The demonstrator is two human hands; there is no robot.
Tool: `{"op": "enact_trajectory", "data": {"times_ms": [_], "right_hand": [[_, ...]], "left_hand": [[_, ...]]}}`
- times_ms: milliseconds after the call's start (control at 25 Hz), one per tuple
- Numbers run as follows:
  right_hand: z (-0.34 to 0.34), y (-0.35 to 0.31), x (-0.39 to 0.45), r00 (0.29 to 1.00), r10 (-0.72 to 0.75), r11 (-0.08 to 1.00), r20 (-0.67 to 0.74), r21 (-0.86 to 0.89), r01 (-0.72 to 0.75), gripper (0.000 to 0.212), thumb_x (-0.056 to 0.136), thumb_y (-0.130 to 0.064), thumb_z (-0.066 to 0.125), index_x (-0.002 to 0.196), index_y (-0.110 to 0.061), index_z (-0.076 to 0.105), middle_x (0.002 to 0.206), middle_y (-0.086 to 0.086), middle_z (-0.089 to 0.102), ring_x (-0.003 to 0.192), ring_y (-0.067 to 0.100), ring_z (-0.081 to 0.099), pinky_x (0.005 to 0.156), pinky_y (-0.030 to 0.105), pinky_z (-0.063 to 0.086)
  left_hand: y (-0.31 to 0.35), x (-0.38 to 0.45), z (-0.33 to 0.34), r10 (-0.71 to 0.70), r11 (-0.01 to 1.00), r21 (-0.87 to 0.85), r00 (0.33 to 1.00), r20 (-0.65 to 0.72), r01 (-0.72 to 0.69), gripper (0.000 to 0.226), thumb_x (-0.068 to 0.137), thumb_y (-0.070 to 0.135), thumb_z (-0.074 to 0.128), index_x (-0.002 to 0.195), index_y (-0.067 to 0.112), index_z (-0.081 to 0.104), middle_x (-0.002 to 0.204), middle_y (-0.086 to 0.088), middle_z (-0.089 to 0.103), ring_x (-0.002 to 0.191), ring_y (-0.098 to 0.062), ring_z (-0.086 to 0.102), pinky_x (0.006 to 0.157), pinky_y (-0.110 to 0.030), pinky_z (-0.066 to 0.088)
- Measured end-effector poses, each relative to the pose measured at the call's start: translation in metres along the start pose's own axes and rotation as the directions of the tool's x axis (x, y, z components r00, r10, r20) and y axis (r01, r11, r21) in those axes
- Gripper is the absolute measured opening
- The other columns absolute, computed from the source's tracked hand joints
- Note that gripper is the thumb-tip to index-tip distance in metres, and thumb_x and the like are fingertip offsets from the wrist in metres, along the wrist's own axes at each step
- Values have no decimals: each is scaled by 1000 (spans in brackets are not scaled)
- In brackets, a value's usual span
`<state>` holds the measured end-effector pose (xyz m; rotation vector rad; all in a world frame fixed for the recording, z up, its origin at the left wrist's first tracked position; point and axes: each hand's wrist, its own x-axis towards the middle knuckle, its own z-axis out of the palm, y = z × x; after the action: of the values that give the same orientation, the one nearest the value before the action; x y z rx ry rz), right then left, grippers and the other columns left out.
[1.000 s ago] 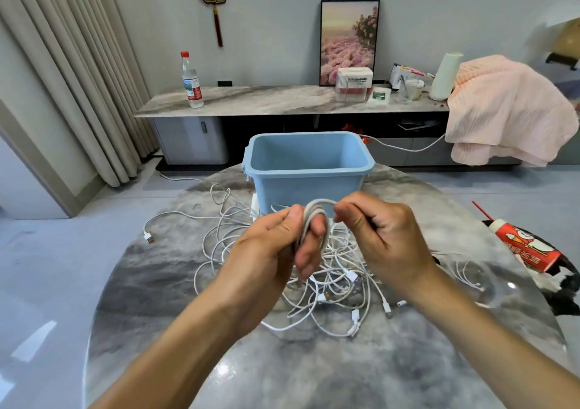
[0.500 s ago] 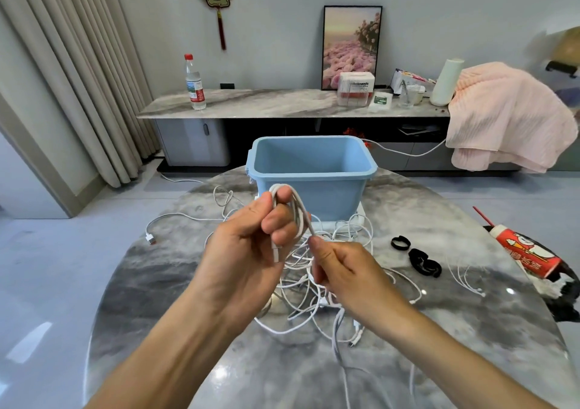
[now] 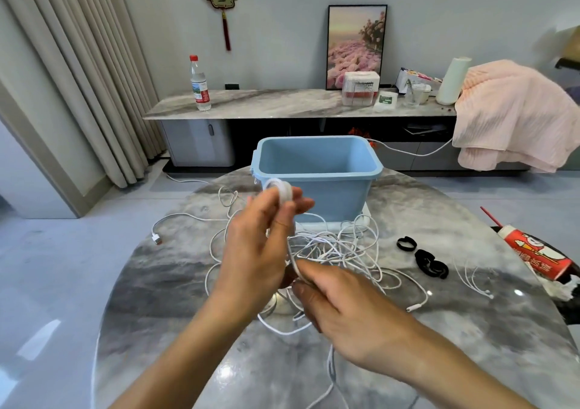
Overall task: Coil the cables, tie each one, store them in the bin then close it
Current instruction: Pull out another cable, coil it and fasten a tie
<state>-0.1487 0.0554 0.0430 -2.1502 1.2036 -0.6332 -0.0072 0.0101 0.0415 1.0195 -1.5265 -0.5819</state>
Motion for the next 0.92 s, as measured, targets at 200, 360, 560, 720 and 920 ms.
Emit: {"op": "enact_trajectory", "data": {"times_ms": [200,360,560,720,920], "right_hand": [[-47,1,-7,994,-88,945,-66,-321,62,25,98,-46,50,75,-37,47,57,-10,46,57,10,44,58,35,41],[-73,28,2,916,-329,756,-231,-645,110,33,93,-53,44,78,-26,58,62,-12,54,61,14,50,52,31,36],[-55,70,10,948,-138,988,-288,-113,110,21,91,-43,63,107,-29,65,100,-19,66,89,5,60,78,32,47],[-58,71,14,936,162,882,-313,470,5,30,70,-42,76,89,-20,70,73,-7,61,56,9,49,56,18,40],[-52,74,14,982,180,823,-53,555,-121,28,81,-34,66,76,-7,60,58,1,51,51,10,44,47,19,36]], "left_hand": [[-2,1,-16,110,926,285,900,422,-247,30,103,33,40,84,15,56,68,7,61,68,-11,59,78,-34,46],[15,1,-21,-34,998,-28,789,614,65,36,98,39,48,82,10,60,59,1,53,55,-17,49,55,-30,39],[11,10,-30,-112,977,-114,883,457,183,36,97,31,44,81,3,59,54,0,49,54,-18,43,55,-37,33],[0,18,-38,-177,969,-117,939,296,219,33,99,28,45,80,5,58,53,2,50,53,-16,43,60,-41,35],[-5,20,-44,-227,952,-149,943,244,267,32,98,31,46,81,7,58,52,5,49,52,-12,44,62,-41,35]]}}
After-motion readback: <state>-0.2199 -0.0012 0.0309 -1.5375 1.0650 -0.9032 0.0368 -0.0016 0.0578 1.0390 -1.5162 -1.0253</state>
